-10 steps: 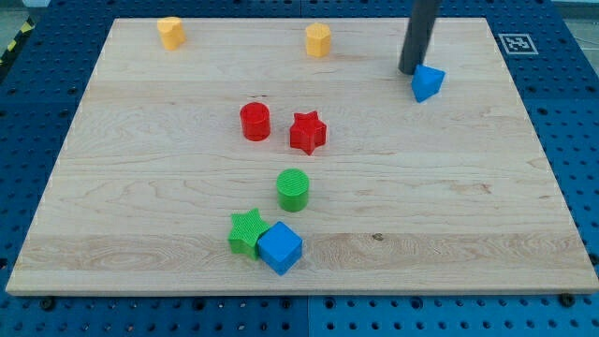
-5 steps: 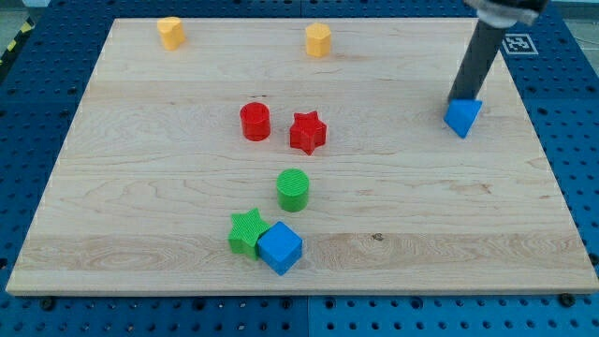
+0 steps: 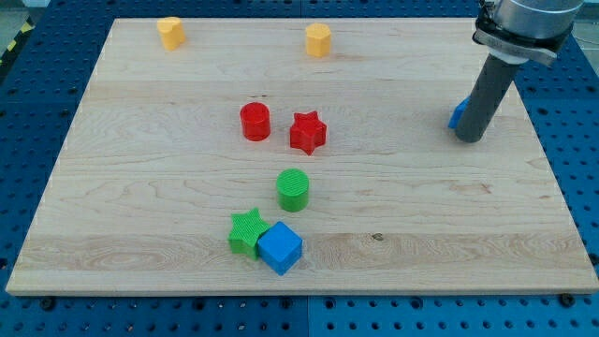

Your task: Slightly push the blue triangle upwards

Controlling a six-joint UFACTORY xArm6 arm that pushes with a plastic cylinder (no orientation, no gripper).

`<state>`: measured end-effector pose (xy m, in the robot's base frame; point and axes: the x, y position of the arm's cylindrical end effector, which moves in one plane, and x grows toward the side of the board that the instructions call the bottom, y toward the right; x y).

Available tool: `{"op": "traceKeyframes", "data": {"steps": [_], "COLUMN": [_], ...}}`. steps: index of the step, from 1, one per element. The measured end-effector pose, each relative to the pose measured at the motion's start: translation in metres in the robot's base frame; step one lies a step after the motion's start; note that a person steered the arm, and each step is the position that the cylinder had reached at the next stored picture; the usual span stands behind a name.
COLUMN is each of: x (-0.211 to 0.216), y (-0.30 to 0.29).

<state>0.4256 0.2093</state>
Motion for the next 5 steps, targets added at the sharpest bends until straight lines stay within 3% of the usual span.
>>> {"op": "traceKeyframes", "data": {"steps": [3, 5], "x": [-0.007, -0.045], "y": [0.005, -0.015]}}
